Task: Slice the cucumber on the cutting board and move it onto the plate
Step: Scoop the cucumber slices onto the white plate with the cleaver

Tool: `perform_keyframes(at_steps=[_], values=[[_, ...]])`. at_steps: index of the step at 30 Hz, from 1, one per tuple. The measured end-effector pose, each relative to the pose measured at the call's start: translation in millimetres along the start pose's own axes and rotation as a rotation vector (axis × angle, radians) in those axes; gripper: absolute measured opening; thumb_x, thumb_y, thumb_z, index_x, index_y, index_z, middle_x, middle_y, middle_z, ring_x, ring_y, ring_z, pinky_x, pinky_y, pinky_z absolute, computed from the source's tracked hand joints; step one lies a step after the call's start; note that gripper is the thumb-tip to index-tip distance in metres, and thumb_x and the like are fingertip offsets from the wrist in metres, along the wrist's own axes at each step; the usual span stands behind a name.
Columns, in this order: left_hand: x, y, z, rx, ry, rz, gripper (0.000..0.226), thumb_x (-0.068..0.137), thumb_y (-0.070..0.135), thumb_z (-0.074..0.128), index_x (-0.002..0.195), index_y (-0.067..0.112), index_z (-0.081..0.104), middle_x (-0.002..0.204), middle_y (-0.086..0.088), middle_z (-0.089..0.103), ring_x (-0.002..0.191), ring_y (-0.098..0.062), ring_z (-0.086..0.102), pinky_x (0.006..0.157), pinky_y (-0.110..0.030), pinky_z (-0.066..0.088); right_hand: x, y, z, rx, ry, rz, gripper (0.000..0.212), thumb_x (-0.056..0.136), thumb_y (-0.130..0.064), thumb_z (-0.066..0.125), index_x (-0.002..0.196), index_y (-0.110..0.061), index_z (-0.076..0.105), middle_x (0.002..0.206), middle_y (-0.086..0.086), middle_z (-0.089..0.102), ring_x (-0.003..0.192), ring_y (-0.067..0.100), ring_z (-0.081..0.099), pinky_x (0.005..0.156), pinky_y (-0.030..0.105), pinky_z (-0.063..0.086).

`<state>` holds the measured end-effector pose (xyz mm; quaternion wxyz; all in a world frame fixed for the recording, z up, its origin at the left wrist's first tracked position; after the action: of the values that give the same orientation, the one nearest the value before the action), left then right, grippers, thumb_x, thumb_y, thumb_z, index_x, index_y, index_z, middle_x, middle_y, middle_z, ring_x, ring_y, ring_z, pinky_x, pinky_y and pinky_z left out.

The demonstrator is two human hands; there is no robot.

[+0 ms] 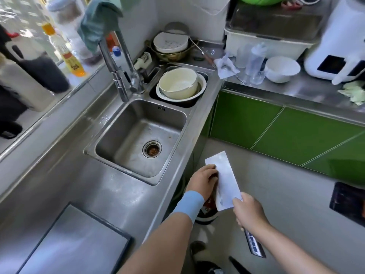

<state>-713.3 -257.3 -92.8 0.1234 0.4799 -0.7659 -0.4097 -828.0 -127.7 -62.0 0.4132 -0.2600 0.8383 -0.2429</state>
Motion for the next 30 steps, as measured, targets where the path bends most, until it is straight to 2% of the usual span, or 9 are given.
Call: perform_keyframes(at_steps=[5,8,11,13,16,19,21,27,30], values=[[15.0,-24.0,3.4,0.036,-0.112,-0.144,0.024,0.096,0.022,0.051,0.115,0.028,0.064,0.115,0.014,0.062,0.105,-0.012,0.059,0.094,-0.02,0.043,23.1,4.5,-0.2,-0.172,0.009,0.003,0.02,0.088,-0.017,0.041,0.07,-0.014,0.034,0.065,0.004,0.044,0.057,0.024,0.039,0.051,0.028,0.035],[19.3,-41.8,-7.2,0.051,-0.102,-0.259,0.033,0.1,0.023,0.044,0.13,0.027,0.058,0.13,0.005,0.059,0.116,-0.018,0.055,0.099,-0.024,0.04,31.0,5.7,-1.4,-0.249,0.001,0.004,0.019,0.089,-0.017,0.042,0.071,-0.014,0.035,0.068,0.003,0.047,0.06,0.022,0.039,0.055,0.031,0.029],[16.8,-48.1,-16.0,0.047,-0.083,-0.285,0.036,0.101,0.027,0.04,0.133,0.032,0.054,0.134,0.007,0.056,0.119,-0.017,0.054,0.103,-0.03,0.041,33.8,8.0,-1.2,-0.264,-0.01,0.019,0.018,0.089,-0.018,0.042,0.072,-0.014,0.037,0.07,0.003,0.048,0.061,0.022,0.041,0.054,0.03,0.031],[12.5,-41.5,-16.3,0.04,-0.075,-0.192,0.038,0.1,0.027,0.04,0.135,0.035,0.051,0.136,0.013,0.053,0.123,-0.012,0.05,0.106,-0.027,0.038,35.1,9.6,-1.4,-0.249,-0.008,0.036,0.018,0.089,-0.018,0.041,0.072,-0.013,0.037,0.07,0.004,0.048,0.061,0.023,0.042,0.054,0.029,0.034],[0.0,-26.3,-5.5,0.129,-0.116,0.146,0.046,0.099,0.026,0.041,0.144,0.03,0.042,0.15,0.013,0.038,0.139,-0.007,0.031,0.115,-0.023,0.021,34.6,12.7,-1.9,-0.169,-0.019,0.084,0.015,0.087,-0.017,0.04,0.073,-0.015,0.036,0.067,0.006,0.045,0.055,0.024,0.042,0.051,0.027,0.037],[-14.7,-21.8,13.8,0.36,-0.25,0.496,0.056,0.1,0.036,0.033,0.153,0.019,0.023,0.16,0.004,0.015,0.147,-0.011,0.007,0.12,-0.034,0.003,32.9,12.5,-5.3,0.022,-0.04,0.153,0.011,0.086,-0.014,0.042,0.074,-0.014,0.043,0.061,0.007,0.046,0.044,0.022,0.042,0.048,0.028,0.037],[-20.9,-24.0,25.3,0.488,-0.318,0.617,0.061,0.101,0.042,0.025,0.155,0.018,0.009,0.161,0.003,0.001,0.147,-0.011,-0.006,0.119,-0.039,-0.004,31.9,10.7,-10.7,0.159,-0.067,0.207,0.01,0.087,-0.011,0.042,0.077,-0.014,0.045,0.053,0.005,0.042,0.039,0.021,0.038,0.045,0.025,0.034],[-2.0,-15.1,29.4,0.604,-0.357,0.679,0.058,0.104,0.039,0.021,0.154,0.02,-0.002,0.161,0.006,-0.008,0.146,-0.008,-0.011,0.119,-0.04,-0.005,28.4,2.8,-32.6,0.269,-0.127,0.254,0.01,0.087,-0.008,0.042,0.08,-0.014,0.04,0.055,0.007,0.035,0.038,0.018,0.03,0.045,0.021,0.028],[18.2,-9.8,26.6,0.617,-0.347,0.588,0.056,0.104,0.039,0.015,0.154,0.022,-0.006,0.16,0.007,-0.011,0.146,-0.007,-0.012,0.119,-0.036,-0.005,25.7,2.9,-41.0,0.242,-0.177,0.25,0.009,0.087,-0.007,0.042,0.083,-0.014,0.039,0.06,0.009,0.033,0.04,0.018,0.029,0.044,0.02,0.027]])
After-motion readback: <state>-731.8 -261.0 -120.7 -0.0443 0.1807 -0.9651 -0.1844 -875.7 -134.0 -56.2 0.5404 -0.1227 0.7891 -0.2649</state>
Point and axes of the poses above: each hand's wrist, its own x-axis towards the middle knuckle, its own z-axis out of the palm, y = z × x, the point moved 3 cm from there along x, towards the middle knuckle
